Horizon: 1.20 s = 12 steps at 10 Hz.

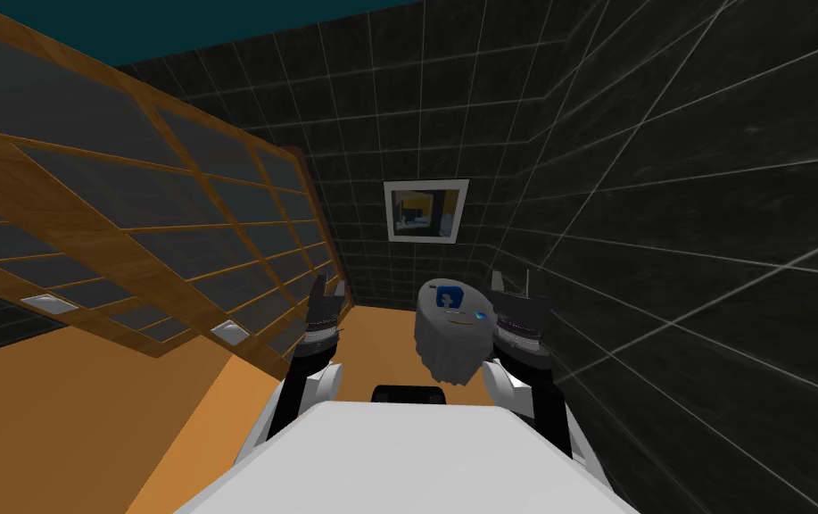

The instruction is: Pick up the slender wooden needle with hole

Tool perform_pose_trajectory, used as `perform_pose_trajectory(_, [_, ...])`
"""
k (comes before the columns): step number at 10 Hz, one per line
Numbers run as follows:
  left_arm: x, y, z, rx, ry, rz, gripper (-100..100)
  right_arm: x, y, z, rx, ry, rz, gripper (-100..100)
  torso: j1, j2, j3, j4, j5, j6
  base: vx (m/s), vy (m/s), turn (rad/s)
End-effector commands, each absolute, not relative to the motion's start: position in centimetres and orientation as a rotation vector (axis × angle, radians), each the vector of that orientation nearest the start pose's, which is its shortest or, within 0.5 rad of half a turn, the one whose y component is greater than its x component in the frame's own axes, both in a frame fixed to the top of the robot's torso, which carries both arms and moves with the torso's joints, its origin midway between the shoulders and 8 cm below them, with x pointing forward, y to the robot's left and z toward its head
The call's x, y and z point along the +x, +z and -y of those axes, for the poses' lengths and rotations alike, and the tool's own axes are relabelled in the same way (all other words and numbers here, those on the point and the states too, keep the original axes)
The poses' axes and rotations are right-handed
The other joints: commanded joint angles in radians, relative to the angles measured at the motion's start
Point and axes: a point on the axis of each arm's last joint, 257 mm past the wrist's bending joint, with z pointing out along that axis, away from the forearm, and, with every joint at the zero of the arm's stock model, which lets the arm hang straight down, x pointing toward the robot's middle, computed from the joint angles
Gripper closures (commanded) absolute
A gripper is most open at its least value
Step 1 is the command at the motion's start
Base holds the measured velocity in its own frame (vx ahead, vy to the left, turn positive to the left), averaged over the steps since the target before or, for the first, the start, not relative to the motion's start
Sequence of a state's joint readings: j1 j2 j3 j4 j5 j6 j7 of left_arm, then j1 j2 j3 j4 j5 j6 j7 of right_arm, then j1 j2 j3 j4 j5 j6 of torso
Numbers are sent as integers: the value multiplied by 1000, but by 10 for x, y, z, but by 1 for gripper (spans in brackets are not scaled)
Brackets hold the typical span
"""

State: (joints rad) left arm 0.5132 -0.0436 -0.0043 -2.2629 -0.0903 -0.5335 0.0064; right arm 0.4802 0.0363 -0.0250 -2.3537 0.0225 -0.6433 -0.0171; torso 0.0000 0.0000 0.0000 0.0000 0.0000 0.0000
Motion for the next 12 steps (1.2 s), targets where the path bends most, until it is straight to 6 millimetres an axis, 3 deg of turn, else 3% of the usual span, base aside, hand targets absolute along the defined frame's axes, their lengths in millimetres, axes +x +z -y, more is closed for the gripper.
perform_pose_trajectory(1, [342, 19, -272, -631, -1252, -626, 0, 306, 77, 268, 456, 1328, -492, -100, 0, 0, 0, 0, 0, 0, -15, 4, 39])
perform_pose_trajectory(2, [342, 19, -272, -631, -1253, -626, 0, 306, 77, 268, 452, 1329, -497, -100, 0, 1, 0, 0, 0, 0, -17, 3, 23])
perform_pose_trajectory(4, [342, 19, -272, -631, -1253, -626, 0, 321, 55, 257, 433, 1315, -603, -100, 0, 1, 1, 0, 0, 0, -30, 8, 56])
perform_pose_trajectory(5, [342, 19, -272, -631, -1253, -626, 0, 321, 55, 256, 425, 1316, -612, -100, 0, 2, 1, 0, 0, 0, -33, 5, 21])
perform_pose_trajectory(6, [342, 19, -272, -631, -1252, -626, 0, 330, 39, 251, 417, 1303, -676, -100, 0, 2, 1, 0, 0, 0, -35, 7, 52])
perform_pose_trajectory(7, [342, 19, -272, -631, -1253, -626, 0, 330, 39, 250, 413, 1304, -680, -100, 0, 2, 1, 0, 0, 0, -25, 4, 26])
perform_pose_trajectory(9, [342, 19, -272, -631, -1253, -626, 0, 345, 5, 241, 397, 1269, -807, -100, 0, 2, 1, 0, 0, 0, -51, 9, 78])
perform_pose_trajectory(12, [342, 19, -272, -631, -1253, -626, 0, 356, -26, 238, 384, 1238, -912, -100, 0, 3, 2, 1, 0, 0, -47, 2, 49])
